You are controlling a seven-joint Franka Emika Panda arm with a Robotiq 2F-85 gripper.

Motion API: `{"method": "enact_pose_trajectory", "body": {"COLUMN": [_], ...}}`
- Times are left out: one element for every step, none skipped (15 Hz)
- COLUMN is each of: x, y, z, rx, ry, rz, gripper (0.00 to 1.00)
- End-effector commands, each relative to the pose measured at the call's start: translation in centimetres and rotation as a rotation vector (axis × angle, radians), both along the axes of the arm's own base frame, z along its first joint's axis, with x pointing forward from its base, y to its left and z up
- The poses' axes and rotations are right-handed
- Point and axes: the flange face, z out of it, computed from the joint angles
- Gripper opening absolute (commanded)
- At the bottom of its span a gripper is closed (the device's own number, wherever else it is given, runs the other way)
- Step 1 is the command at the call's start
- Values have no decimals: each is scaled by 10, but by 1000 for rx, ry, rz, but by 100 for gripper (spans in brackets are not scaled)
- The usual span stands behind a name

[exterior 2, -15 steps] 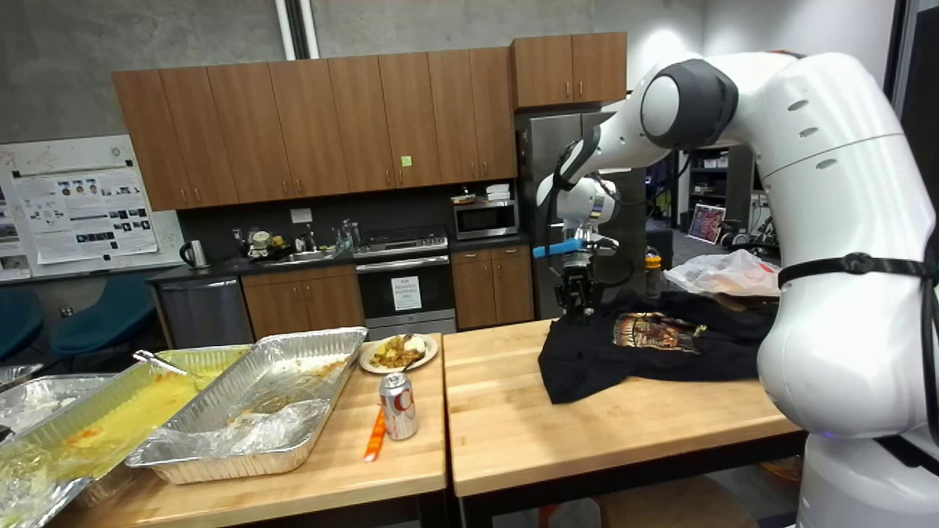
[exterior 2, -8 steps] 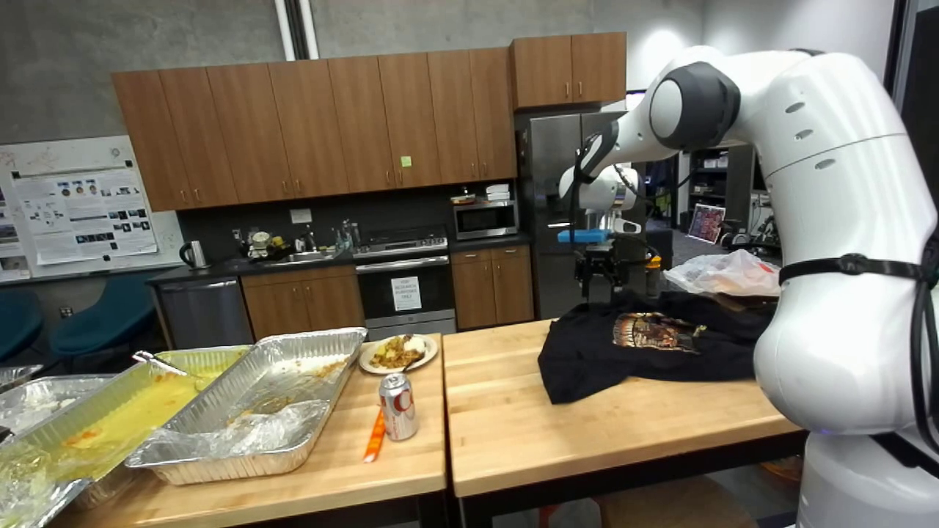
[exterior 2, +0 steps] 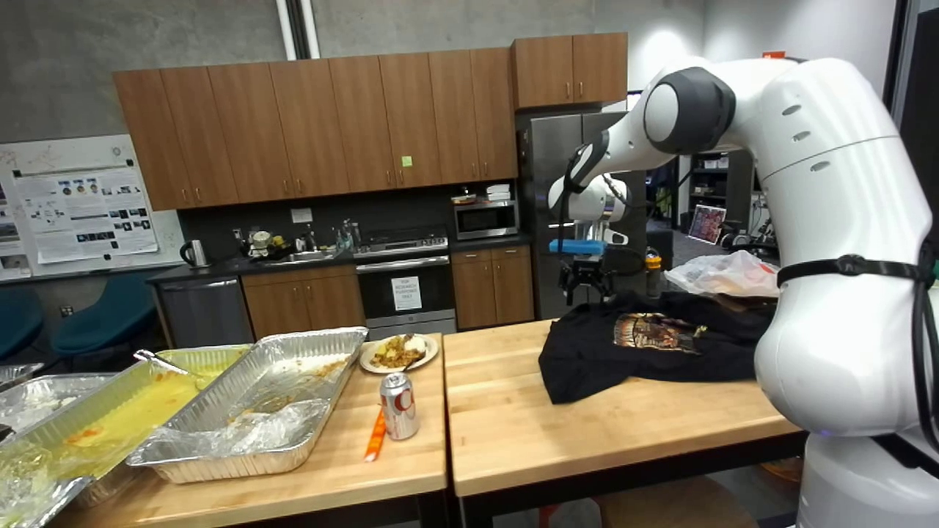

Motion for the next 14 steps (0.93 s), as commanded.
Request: {"method": "enact_pose_trajectory", "body": {"x": [0, -1, -4, -7, -9, -9, -10, -11, -12, -12, -13, -14, -15, -15], "y": [1, -1, 1, 9, 16, 20, 25, 30, 36, 40, 45, 49, 53, 57], "z": [1, 0, -2, -6, -9, -11, -13, -14, -16, -16, -17, -18, -20, -23], "rx": [1, 7, 7, 11, 11, 12, 7, 3, -4, -10, -16, -17, -27, -34], "ry": [0, 12, 27, 47, 61, 73, 84, 92, 101, 110, 117, 122, 132, 136], "rz": [5, 8, 3, 4, 5, 11, 13, 22, 22, 20, 17, 15, 10, 14], "gripper": [100, 100, 100, 100, 100, 100, 100, 100, 100, 100, 100, 100, 100, 100]}}
